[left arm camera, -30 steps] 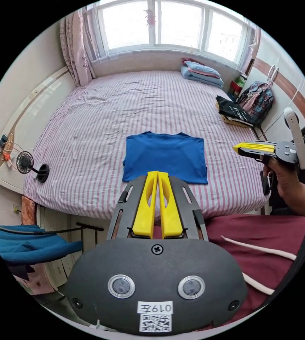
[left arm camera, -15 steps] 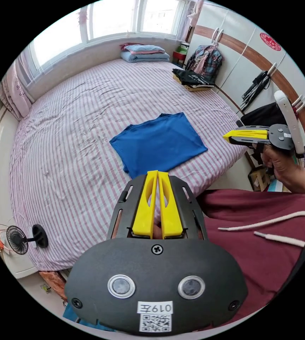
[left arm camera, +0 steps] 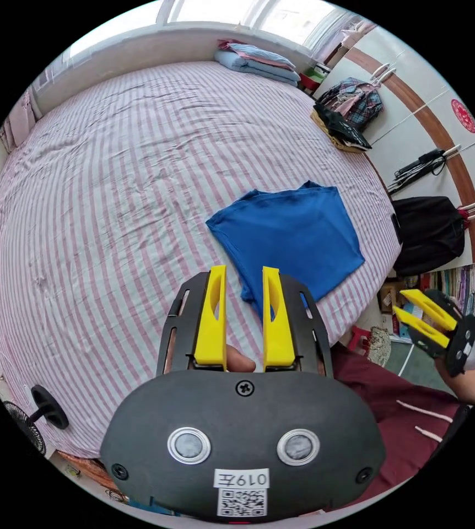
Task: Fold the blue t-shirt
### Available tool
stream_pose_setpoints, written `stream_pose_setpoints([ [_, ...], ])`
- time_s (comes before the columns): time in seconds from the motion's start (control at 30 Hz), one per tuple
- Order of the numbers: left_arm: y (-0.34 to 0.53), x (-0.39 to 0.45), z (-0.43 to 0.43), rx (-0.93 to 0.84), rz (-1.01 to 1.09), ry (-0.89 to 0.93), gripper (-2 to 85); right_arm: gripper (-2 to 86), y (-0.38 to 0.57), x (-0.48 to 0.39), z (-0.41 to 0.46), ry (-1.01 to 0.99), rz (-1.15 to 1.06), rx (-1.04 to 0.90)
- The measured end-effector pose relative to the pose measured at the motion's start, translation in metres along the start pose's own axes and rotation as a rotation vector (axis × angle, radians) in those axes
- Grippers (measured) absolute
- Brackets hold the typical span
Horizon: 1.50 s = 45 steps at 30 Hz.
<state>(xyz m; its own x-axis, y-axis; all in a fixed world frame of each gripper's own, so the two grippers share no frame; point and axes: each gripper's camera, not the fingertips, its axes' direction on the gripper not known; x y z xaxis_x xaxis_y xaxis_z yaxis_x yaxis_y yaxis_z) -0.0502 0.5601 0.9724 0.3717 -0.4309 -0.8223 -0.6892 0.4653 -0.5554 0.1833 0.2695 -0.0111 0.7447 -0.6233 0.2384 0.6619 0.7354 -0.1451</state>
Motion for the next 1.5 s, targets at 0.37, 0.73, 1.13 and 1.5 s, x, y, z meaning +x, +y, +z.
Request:
stream_pose_setpoints([
  [0.37, -0.09, -0.141, 0.092, -0.028, -0.047, 0.148, 7.8, 11.8, -0.082, -0.179, 0.062, 0.057, -0.242, 0.093],
  [0.73, -0.154, -0.223, 0.145, -0.039, -0.083, 0.2, 8.3, 9.9, -0.16, -0.262, 0.076, 0.154, -0.363, 0.149],
  [1.13, -0.201, -0.294, 0.179, 0.009, -0.169, 0.238, 7.2, 8.6, -0.228, -0.329, 0.057, 0.239, -0.45, 0.187],
  [1.5, -0.256, -0.346, 0.215, 0.053, -0.265, 0.362, 8.4, 8.1, -0.312, -0.351, 0.058, 0.229, -0.348, 0.167],
])
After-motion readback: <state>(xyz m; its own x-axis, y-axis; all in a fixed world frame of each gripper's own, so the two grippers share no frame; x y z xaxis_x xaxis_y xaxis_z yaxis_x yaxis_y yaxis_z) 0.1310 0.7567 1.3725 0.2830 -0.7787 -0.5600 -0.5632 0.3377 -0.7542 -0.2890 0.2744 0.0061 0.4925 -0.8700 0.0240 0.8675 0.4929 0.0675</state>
